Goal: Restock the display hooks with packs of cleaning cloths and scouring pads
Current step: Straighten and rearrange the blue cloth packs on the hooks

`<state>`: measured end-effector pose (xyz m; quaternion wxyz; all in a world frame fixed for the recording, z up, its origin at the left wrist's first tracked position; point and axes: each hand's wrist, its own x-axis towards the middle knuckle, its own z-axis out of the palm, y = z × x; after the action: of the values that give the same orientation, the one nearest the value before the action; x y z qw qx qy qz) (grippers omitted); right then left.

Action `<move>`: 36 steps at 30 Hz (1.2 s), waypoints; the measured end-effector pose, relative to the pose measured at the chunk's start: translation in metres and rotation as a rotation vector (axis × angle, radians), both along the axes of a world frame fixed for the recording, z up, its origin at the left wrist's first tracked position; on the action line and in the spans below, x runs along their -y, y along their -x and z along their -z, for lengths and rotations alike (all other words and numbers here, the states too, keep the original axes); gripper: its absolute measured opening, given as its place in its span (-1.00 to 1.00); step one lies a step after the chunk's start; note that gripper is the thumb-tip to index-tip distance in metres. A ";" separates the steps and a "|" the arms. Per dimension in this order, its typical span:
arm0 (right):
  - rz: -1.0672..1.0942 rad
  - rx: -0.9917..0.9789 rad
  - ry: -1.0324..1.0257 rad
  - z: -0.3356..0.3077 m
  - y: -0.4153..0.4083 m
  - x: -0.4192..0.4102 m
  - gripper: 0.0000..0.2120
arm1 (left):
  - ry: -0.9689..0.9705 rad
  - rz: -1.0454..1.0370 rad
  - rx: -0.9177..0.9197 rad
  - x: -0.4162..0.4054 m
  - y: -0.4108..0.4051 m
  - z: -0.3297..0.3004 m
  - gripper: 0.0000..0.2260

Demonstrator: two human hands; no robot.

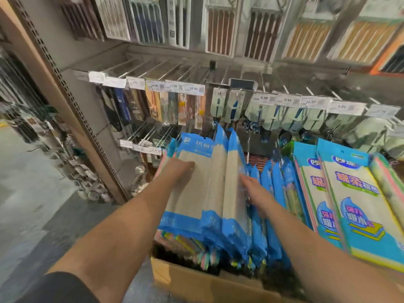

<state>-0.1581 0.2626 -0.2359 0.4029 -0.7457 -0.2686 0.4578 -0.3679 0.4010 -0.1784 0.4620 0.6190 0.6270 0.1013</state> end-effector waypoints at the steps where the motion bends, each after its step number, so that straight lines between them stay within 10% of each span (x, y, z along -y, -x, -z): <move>1: 0.020 -0.011 -0.005 0.000 0.000 0.001 -0.69 | 0.000 -0.015 0.047 0.001 -0.001 -0.005 -0.59; 4: 0.036 -0.059 0.000 0.007 -0.001 0.002 -0.66 | 0.047 -0.051 0.242 -0.003 -0.008 -0.008 -0.45; 9: 0.079 -0.140 0.004 0.007 0.001 0.008 -0.54 | 0.065 0.130 0.278 0.029 -0.029 -0.028 -0.76; 16: 0.107 -0.273 0.031 0.005 -0.002 0.020 -0.44 | -0.051 0.153 0.287 0.066 -0.058 -0.024 -0.05; 25: 0.133 -0.362 -0.008 0.002 0.006 0.021 -0.18 | -0.068 0.223 0.145 0.066 -0.070 -0.027 0.05; 33: 0.142 -0.334 -0.071 -0.020 0.015 0.016 -0.12 | -0.132 0.173 0.214 0.057 -0.039 -0.046 -0.30; 36: 0.114 -0.227 -0.156 -0.069 0.015 0.013 -0.41 | -0.225 0.158 0.340 0.062 -0.028 -0.089 -0.35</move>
<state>-0.1729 0.2493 -0.1664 0.5130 -0.6694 -0.2133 0.4933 -0.3399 0.3390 -0.0899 0.4957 0.6878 0.4744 0.2370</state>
